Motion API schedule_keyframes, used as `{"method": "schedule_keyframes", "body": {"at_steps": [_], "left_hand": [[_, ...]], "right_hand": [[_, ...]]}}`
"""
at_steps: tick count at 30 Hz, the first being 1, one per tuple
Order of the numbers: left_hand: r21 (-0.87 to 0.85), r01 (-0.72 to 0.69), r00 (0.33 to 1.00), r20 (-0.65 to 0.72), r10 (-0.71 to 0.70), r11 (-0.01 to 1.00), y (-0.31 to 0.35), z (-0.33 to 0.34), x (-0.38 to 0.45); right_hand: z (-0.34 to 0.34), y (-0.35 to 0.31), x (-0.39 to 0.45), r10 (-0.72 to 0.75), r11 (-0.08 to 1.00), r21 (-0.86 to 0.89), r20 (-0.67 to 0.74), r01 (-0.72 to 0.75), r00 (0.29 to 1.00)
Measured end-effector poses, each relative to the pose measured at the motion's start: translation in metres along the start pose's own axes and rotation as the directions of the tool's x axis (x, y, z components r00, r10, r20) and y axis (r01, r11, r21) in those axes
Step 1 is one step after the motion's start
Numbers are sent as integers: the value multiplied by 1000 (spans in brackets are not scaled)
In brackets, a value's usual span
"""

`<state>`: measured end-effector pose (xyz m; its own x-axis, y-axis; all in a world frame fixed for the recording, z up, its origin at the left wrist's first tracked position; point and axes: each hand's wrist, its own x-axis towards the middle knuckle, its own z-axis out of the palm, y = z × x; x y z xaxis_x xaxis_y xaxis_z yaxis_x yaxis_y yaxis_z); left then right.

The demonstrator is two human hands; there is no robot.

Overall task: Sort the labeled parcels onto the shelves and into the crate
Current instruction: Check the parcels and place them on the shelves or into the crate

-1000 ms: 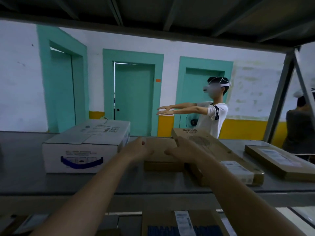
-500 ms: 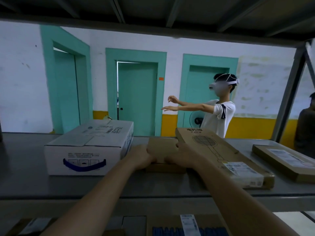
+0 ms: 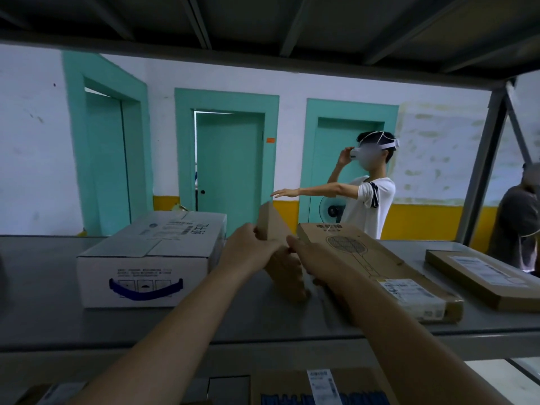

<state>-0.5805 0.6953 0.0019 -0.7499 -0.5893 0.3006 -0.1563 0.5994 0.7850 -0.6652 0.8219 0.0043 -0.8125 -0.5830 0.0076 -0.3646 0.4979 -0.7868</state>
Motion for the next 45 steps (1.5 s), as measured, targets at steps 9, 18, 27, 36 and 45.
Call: {"method": "schedule_keyframes", "body": {"at_steps": [9,18,27,36,45], "left_hand": [[-23,-189,972,139,190,982,25,13,-19],[69,-236,922,330,201,969,20,23,-22],[206,-148,930,361,66,967,-2,25,-18],[-181,-56,988,131,81,982,-6,20,-21],[-223,-290,957,-68,282,931,-1,5,-23]], "right_hand": [[-26,-10,-2,81,902,417,90,-111,993],[-33,-6,-3,51,968,244,37,-59,998],[-46,7,-8,-21,956,291,-63,39,998],[-46,24,-2,-173,858,461,-155,227,973],[-52,35,-8,-274,880,336,-220,337,936]]}}
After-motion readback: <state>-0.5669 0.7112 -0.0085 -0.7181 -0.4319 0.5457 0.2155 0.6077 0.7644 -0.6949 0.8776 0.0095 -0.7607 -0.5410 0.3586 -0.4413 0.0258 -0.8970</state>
